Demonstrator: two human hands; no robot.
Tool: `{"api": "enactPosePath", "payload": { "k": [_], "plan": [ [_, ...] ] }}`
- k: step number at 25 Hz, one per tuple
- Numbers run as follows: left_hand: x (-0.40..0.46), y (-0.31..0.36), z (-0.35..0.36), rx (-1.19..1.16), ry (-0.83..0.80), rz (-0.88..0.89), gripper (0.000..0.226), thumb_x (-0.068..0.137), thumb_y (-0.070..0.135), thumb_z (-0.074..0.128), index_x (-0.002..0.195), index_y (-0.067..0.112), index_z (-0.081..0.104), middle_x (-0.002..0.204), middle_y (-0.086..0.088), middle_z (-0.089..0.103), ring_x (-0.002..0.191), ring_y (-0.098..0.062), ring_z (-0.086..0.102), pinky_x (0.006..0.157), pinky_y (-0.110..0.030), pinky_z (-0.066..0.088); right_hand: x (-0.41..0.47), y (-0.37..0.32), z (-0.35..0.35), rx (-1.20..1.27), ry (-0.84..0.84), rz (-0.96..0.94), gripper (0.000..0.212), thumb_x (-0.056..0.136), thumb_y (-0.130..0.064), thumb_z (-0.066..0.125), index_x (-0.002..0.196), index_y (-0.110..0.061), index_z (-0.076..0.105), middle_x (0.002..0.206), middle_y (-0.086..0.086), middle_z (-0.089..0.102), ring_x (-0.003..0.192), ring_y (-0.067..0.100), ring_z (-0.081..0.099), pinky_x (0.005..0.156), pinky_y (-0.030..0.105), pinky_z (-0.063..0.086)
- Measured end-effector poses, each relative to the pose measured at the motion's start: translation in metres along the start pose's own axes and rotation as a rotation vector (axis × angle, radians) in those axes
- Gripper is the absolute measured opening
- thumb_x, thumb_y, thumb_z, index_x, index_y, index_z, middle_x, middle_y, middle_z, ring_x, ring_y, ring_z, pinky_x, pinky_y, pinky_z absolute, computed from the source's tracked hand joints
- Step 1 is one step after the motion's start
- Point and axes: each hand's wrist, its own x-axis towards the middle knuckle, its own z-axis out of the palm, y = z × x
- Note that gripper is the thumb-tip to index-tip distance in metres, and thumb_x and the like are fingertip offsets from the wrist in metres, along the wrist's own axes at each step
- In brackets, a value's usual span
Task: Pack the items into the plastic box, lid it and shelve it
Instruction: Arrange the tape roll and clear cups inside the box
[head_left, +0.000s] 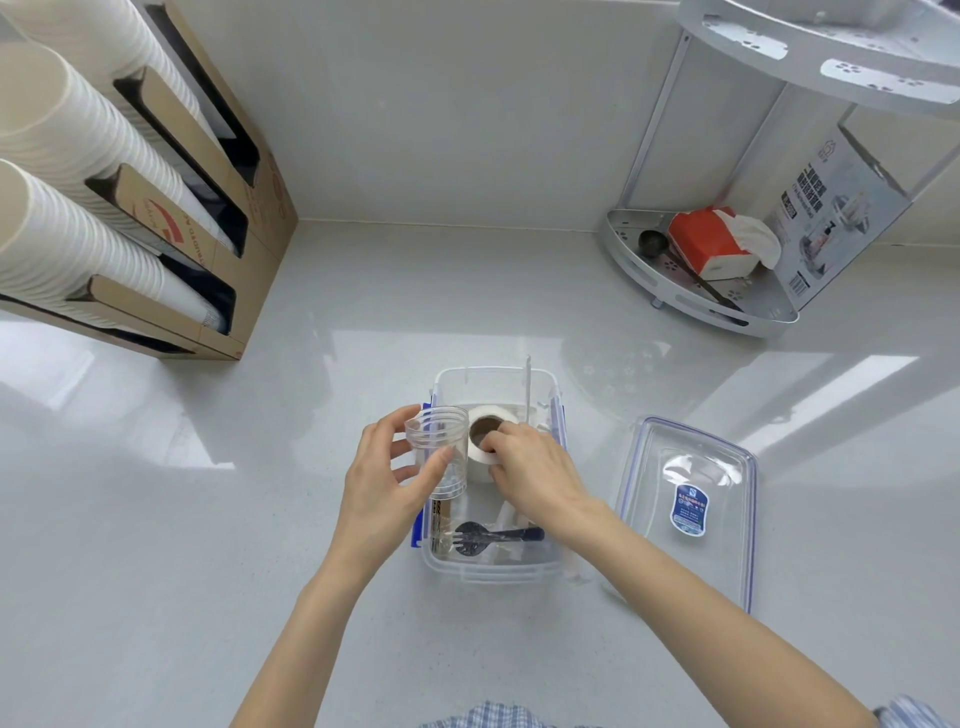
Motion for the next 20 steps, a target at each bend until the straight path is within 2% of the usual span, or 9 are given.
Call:
{"api": "enactPosePath", "payload": {
  "k": [3, 6, 10, 12, 15, 18, 20],
  "plan": [
    [0.0, -0.001, 0.001, -0.007, -0.007, -0.005, 0.047, 0.081, 0.019, 0.063, 0.125, 0.019, 0.046, 0.116, 0.007, 0.045, 0.101, -0.01, 0.051, 0.065, -0.004, 0.048, 0.007, 0.0, -0.006, 0.092, 0.052, 0.011, 0.036, 0.089, -0.003, 0.042, 0.122, -0.011, 0.053, 0.123, 0.01, 0.055, 0.114, 0.033, 0.051, 0.086, 0.041, 0.043],
    [-0.001, 0.001, 0.003, -0.024, -0.019, -0.008, 0.047, 0.081, 0.018, 0.062, 0.125, 0.018, 0.046, 0.117, 0.006, 0.045, 0.099, -0.009, 0.053, 0.067, -0.001, 0.047, 0.018, -0.001, -0.006, 0.043, 0.067, -0.008, 0.033, 0.088, -0.002, 0.042, 0.118, -0.008, 0.054, 0.12, 0.012, 0.056, 0.109, 0.034, 0.053, 0.08, 0.041, 0.045],
    [-0.002, 0.001, 0.002, -0.042, -0.016, -0.008, 0.047, 0.08, 0.017, 0.063, 0.124, 0.018, 0.047, 0.111, 0.011, 0.046, 0.095, 0.004, 0.052, 0.069, -0.001, 0.048, 0.023, -0.001, 0.004, -0.023, 0.095, -0.042, 0.024, 0.087, 0.002, 0.041, 0.106, -0.002, 0.055, 0.111, 0.014, 0.056, 0.105, 0.033, 0.052, 0.064, 0.035, 0.033],
    [-0.002, 0.001, 0.002, -0.045, -0.015, -0.008, 0.047, 0.081, 0.017, 0.063, 0.125, 0.017, 0.047, 0.108, 0.013, 0.047, 0.095, 0.001, 0.053, 0.069, 0.0, 0.047, 0.022, 0.0, 0.004, 0.045, 0.079, -0.047, 0.03, 0.089, -0.002, 0.041, 0.117, -0.005, 0.053, 0.12, 0.012, 0.054, 0.112, 0.031, 0.049, 0.07, 0.035, 0.038],
    [-0.003, 0.002, 0.002, -0.033, -0.02, -0.013, 0.047, 0.081, 0.018, 0.062, 0.125, 0.018, 0.046, 0.116, 0.007, 0.045, 0.1, -0.009, 0.053, 0.071, -0.002, 0.048, 0.014, 0.0, -0.005, 0.244, 0.054, -0.04, 0.039, 0.09, -0.01, 0.044, 0.128, -0.014, 0.047, 0.129, 0.008, 0.047, 0.116, 0.026, 0.051, 0.091, 0.039, 0.046],
    [-0.002, 0.003, 0.003, -0.019, -0.019, -0.016, 0.047, 0.082, 0.019, 0.061, 0.126, 0.018, 0.045, 0.118, 0.007, 0.045, 0.101, -0.01, 0.052, 0.068, -0.002, 0.048, 0.0, 0.001, -0.014, 0.314, 0.062, -0.033, 0.034, 0.092, -0.015, 0.042, 0.124, -0.012, 0.05, 0.128, 0.008, 0.048, 0.107, 0.026, 0.057, 0.094, 0.042, 0.046],
    [-0.001, 0.003, 0.003, 0.001, 0.002, -0.02, 0.048, 0.083, 0.019, 0.061, 0.128, 0.017, 0.045, 0.117, 0.006, 0.044, 0.102, -0.011, 0.052, 0.064, -0.003, 0.048, -0.011, 0.0, -0.015, 0.226, -0.114, -0.07, 0.033, 0.092, -0.019, 0.042, 0.123, -0.012, 0.053, 0.129, 0.009, 0.051, 0.106, 0.026, 0.057, 0.093, 0.036, 0.045]
  ]
}}
